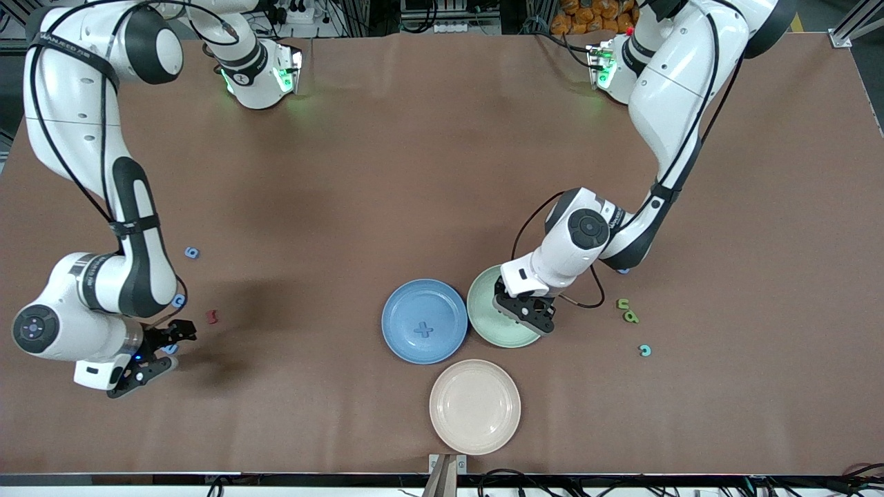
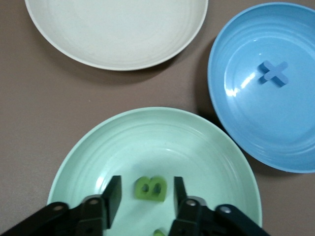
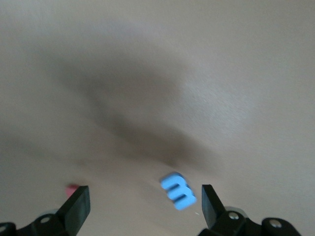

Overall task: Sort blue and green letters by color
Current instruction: 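Release B and grasp green u while the right gripper carries m, then carry u to green plate while the right gripper drops m on blue plate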

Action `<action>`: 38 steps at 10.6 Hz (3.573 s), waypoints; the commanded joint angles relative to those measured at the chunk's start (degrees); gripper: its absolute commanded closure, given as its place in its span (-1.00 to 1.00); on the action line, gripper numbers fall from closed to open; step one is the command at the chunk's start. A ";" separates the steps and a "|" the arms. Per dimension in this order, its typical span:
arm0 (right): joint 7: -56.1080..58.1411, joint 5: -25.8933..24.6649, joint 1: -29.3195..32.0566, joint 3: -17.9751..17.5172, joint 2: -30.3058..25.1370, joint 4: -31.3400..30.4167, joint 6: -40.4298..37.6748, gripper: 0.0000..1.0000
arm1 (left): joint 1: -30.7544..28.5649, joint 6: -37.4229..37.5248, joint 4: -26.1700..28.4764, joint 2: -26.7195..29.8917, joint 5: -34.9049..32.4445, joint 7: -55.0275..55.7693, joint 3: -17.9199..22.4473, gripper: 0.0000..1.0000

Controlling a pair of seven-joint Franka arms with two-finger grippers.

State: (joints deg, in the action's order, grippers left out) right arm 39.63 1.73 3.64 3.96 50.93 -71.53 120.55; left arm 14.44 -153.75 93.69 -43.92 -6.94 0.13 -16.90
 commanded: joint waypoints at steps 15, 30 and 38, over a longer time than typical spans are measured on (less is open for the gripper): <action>21.81 1.86 5.23 -1.23 3.29 -3.09 8.65 -0.16 | -20.33 21.30 5.45 5.77 -0.09 8.47 2.40 -1.00; -24.90 6.89 -6.28 -15.97 0.83 -0.54 6.45 1.00 | -18.13 21.13 5.19 4.10 -5.54 10.50 2.40 -0.43; -68.85 6.18 -21.20 -21.01 1.36 2.80 13.56 0.39 | -17.16 21.04 4.75 3.40 -8.25 11.64 2.49 0.27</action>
State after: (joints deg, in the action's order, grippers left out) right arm -19.84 8.06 -14.59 -17.74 52.48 -68.82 132.24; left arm -3.09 -132.69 98.43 -40.62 -11.21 9.45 -14.55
